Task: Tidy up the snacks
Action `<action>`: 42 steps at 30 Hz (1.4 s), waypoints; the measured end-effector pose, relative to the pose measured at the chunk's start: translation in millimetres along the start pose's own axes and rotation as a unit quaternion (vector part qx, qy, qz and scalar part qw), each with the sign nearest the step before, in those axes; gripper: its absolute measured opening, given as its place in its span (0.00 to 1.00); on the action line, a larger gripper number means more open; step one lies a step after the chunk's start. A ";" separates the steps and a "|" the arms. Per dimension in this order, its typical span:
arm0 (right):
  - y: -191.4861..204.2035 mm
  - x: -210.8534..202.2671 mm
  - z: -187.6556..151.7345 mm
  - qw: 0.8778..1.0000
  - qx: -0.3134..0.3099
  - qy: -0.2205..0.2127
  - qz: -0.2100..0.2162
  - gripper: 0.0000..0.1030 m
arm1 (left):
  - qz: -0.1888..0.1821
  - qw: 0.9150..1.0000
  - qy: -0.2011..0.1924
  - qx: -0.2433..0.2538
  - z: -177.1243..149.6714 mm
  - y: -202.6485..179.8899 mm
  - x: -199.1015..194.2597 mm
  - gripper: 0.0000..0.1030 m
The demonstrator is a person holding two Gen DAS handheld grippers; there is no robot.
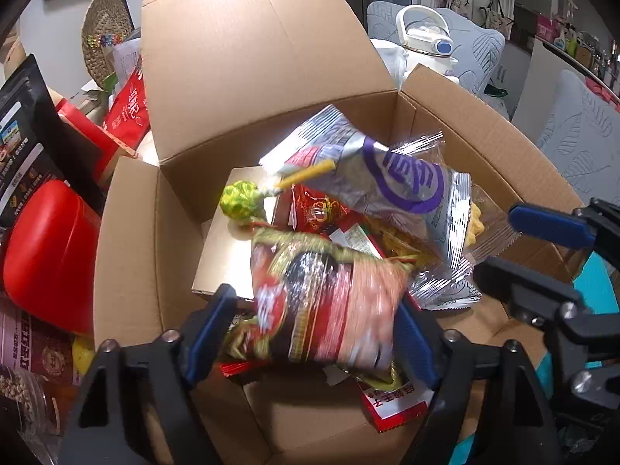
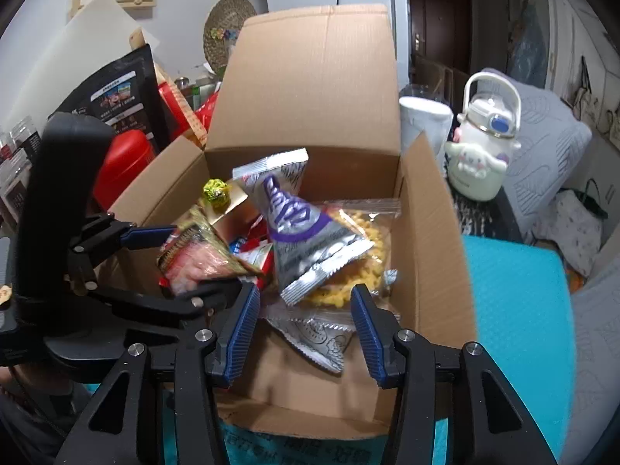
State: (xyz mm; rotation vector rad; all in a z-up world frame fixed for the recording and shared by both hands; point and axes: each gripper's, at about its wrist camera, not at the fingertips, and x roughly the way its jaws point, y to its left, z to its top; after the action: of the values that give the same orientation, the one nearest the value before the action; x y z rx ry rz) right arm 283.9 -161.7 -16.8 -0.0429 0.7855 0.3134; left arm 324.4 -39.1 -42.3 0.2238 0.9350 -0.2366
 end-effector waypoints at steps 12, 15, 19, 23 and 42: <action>-3.4 -24.9 6.7 1.000 0.016 -0.021 -0.009 0.56 | -0.013 0.999 -0.036 -0.033 6.5 6.2 -34.0 0.78; -1.8 -32.6 9.2 0.999 0.022 -0.026 -0.003 0.56 | -0.006 0.998 -0.046 -0.038 7.6 8.8 -48.2 0.78; 4.5 -48.8 15.5 0.999 0.025 -0.040 0.003 0.56 | 0.003 0.997 -0.067 -0.042 10.2 13.1 -73.3 0.78; 12.8 -71.7 21.3 0.998 0.022 -0.063 0.002 0.56 | 0.011 0.995 -0.093 -0.044 12.1 17.4 -103.3 0.78; 60.6 -205.7 2.4 0.984 0.012 -0.176 -0.039 0.74 | 0.019 0.978 -0.204 -0.042 -28.7 8.5 -240.4 0.78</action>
State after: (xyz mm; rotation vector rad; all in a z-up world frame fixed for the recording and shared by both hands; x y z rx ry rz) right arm 131.3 -157.4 133.8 0.0052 0.4362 0.2278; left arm 167.6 2.2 137.6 0.1085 0.5303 -0.1973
